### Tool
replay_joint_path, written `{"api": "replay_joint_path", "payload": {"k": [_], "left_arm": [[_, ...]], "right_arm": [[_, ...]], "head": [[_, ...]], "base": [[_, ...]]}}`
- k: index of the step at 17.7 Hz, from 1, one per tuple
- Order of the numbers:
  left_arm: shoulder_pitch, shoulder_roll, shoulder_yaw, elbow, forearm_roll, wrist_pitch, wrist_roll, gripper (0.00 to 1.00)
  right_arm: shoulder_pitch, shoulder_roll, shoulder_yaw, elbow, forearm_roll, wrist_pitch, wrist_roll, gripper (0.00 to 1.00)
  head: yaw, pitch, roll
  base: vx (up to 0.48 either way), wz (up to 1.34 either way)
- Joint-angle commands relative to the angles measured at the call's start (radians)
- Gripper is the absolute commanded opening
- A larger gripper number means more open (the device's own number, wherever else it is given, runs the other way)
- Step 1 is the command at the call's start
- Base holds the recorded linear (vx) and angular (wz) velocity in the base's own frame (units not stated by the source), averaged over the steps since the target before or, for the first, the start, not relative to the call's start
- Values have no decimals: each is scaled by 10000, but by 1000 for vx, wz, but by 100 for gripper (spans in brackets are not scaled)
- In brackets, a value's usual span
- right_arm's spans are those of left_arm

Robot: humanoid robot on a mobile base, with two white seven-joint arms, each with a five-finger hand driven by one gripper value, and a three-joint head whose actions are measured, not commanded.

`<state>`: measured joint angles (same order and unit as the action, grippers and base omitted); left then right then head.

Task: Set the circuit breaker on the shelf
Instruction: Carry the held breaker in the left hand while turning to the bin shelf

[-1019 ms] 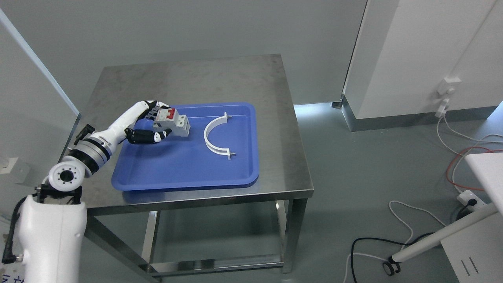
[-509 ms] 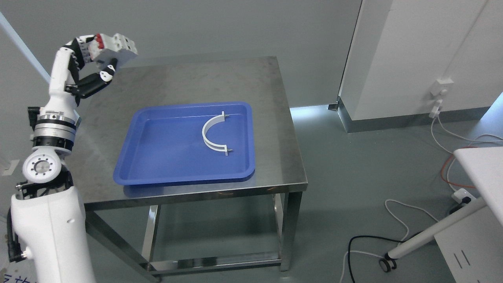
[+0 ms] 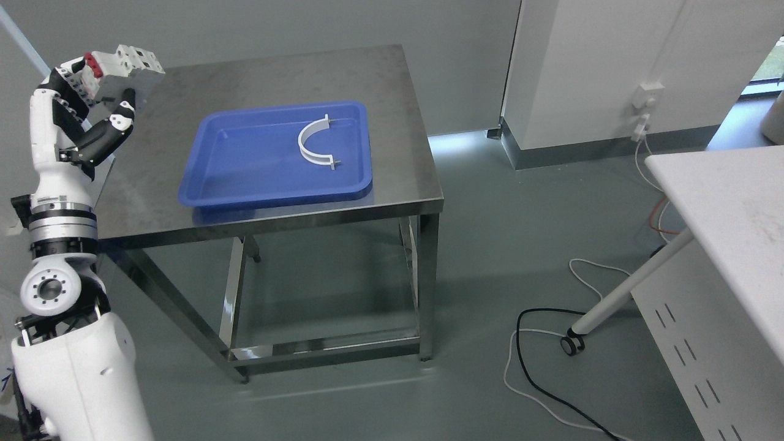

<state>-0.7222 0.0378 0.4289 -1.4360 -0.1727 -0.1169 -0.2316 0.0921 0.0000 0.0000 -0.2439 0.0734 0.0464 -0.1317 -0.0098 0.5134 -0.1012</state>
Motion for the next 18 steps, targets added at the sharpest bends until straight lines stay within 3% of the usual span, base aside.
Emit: {"api": "replay_joint_path", "payload": {"k": [1,11,18], "left_arm": [[166,-203,482,-1164,162,-12,-31,16],[166,-203,-132,-1363,346,-150,-31,16],[-446,-203,-576,-1471,285,-12,-504,15]], "right_arm": [[-1,-175,199,0,-13,333,-49,100],[-1,-175,199,0,2,318,-48,100],[-1,-175,199,0,3,318,-33,100]], "head": [[0,0,0],[0,0,0],[0,0,0]], "base": [[-456,9],[-475,640],[-273,1615]]}}
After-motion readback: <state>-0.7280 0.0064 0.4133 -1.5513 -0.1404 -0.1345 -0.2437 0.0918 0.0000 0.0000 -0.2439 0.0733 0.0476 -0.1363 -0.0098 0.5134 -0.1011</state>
